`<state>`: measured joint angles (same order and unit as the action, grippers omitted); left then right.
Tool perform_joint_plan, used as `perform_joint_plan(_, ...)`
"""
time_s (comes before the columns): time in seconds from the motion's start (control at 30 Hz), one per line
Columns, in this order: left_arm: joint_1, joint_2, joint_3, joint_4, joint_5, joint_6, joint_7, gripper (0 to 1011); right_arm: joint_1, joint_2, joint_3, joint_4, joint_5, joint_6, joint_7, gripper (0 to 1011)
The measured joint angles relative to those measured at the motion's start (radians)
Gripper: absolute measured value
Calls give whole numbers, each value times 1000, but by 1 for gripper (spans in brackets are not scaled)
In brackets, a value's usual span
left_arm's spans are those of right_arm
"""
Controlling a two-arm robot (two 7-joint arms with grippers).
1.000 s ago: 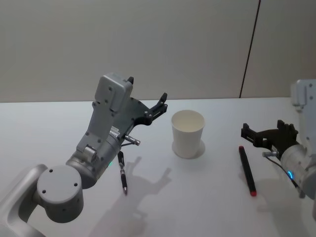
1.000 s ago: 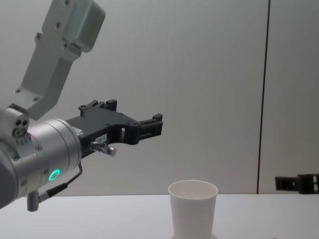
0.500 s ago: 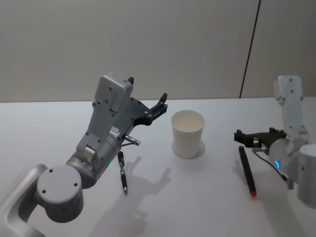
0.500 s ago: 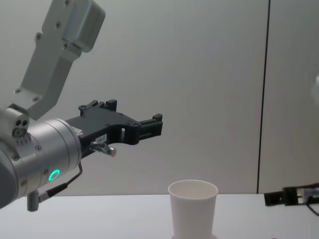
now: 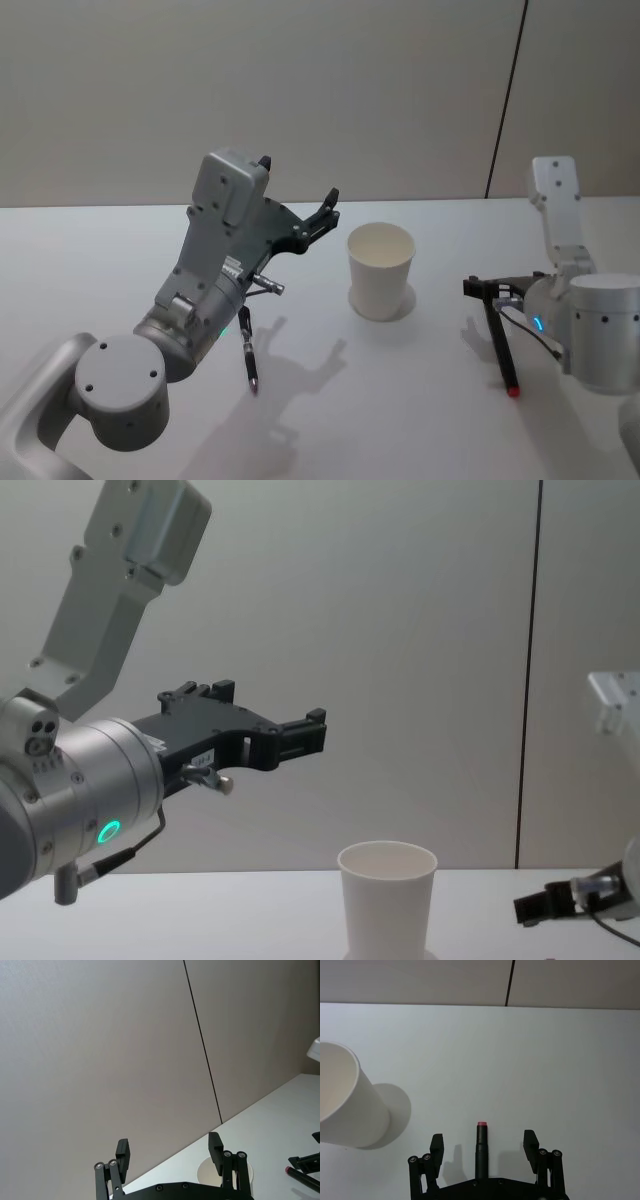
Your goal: Place the pen into the pen holder.
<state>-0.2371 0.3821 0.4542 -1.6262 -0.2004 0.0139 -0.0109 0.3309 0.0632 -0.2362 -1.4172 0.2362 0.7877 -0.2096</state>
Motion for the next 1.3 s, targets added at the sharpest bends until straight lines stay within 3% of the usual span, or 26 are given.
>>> perform_joint_plan(0.6, 0, 0, 0, 0, 0, 0, 0, 1003, 71, -45, -2, 133, -39, 37, -11, 1001)
perform_joint_plan(1.3, 0, 0, 0, 0, 0, 0, 0, 1003, 101, -69, 12, 209, -51, 29, -16, 1001)
